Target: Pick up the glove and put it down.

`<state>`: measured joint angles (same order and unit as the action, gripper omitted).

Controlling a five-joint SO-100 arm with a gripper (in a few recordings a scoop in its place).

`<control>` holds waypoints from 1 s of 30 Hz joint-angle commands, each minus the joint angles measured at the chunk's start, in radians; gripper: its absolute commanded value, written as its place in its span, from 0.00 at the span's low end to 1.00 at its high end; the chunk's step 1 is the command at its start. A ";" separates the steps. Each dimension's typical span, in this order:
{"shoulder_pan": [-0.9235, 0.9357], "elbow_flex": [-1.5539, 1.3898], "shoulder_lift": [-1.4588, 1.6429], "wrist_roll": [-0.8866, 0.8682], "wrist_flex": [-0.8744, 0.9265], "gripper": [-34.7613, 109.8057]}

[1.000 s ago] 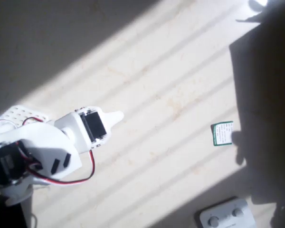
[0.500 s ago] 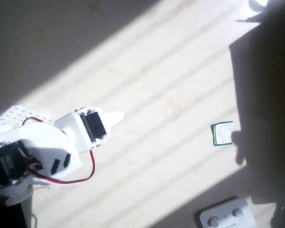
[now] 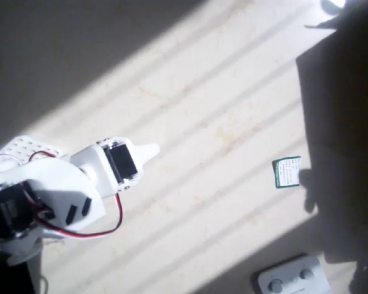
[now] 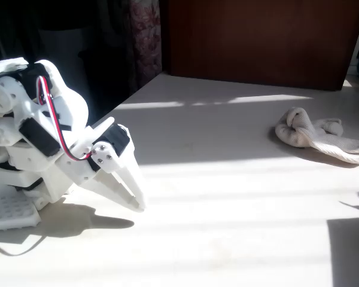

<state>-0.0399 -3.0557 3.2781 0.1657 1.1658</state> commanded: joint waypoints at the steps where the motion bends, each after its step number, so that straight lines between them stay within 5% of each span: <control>1: 0.012 0.037 0.006 -0.006 -0.009 0.24; 23: 0.012 0.164 -0.025 -0.008 -0.011 0.24; 30: 0.008 0.423 -0.334 -0.008 -0.012 0.24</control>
<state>-0.0383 -2.7704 3.0864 0.1657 1.1658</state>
